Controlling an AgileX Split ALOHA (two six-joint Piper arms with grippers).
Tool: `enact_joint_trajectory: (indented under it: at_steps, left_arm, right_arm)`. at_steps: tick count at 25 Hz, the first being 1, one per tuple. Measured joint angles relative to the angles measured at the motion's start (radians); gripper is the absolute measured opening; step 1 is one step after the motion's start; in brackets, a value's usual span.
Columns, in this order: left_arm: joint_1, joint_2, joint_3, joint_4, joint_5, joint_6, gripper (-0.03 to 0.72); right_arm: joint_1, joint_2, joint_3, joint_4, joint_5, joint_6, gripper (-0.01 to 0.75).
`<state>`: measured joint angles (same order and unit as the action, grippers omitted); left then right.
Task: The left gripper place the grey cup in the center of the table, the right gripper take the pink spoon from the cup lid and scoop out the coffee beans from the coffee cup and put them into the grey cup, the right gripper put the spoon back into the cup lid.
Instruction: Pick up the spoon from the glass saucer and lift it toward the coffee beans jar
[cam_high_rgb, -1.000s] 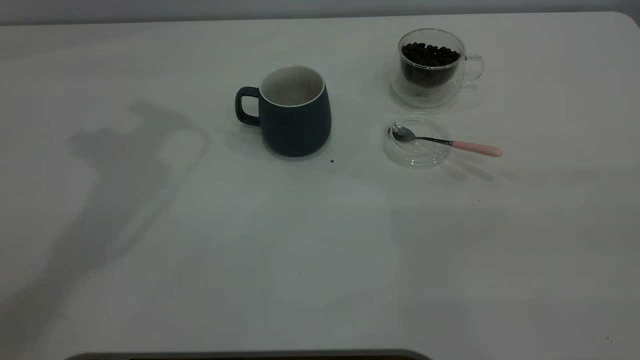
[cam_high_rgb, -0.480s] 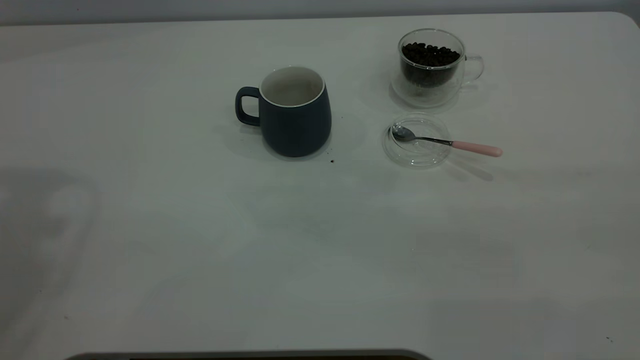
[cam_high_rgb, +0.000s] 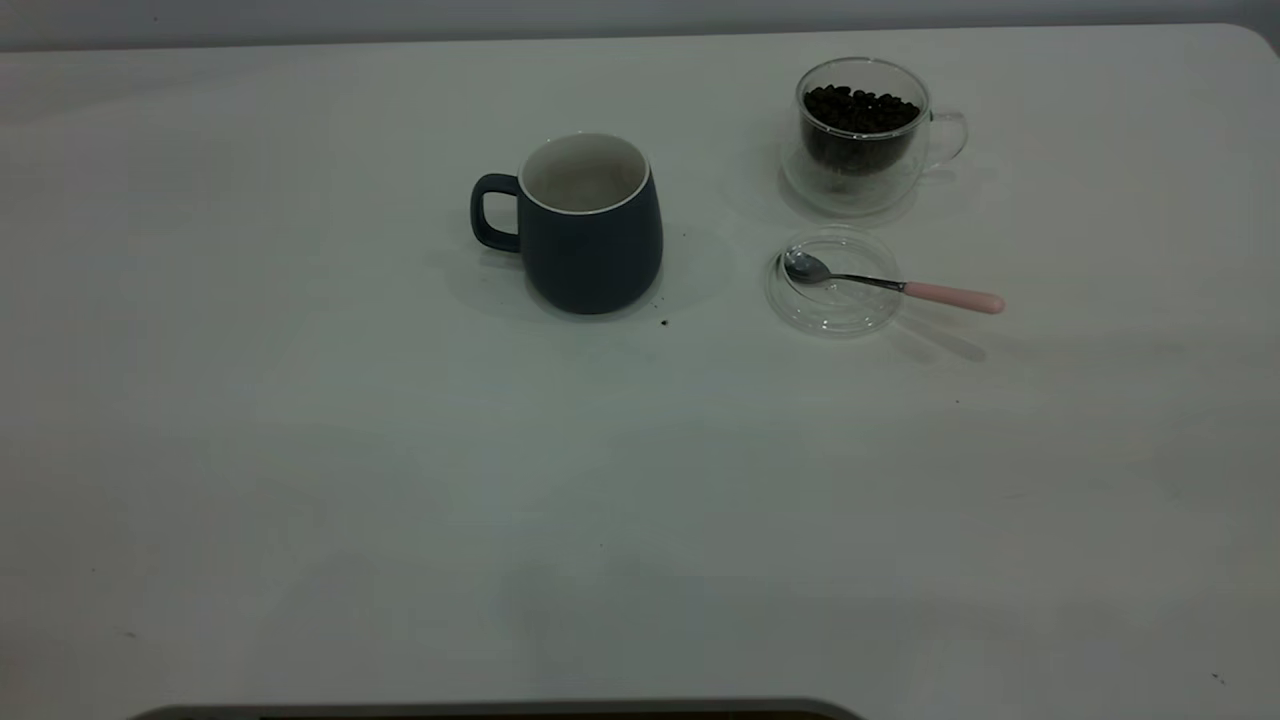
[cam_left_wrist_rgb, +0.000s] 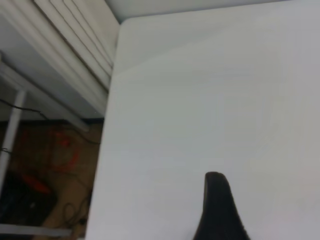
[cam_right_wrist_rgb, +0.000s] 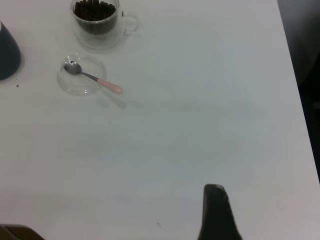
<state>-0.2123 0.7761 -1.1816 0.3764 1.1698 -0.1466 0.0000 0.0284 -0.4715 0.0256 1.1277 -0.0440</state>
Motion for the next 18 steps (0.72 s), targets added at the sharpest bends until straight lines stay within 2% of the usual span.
enact_joint_trajectory:
  at_steps: [7,15,18]
  left_arm:
    - [-0.061,-0.341,0.267,-0.067,0.000,0.000,0.565]
    - [-0.063,-0.631,0.510,-0.227,-0.005,-0.001,0.565]
    - [-0.063,-0.690,0.584,-0.236,-0.006,-0.001,0.565]
  right_arm:
    - [0.000,0.000,0.000,0.000,0.000,0.000,0.531]
    - [0.000,0.000,0.000,0.000,0.000,0.000,0.531]
    - [0.000,0.000,0.000,0.000,0.000,0.000,0.531]
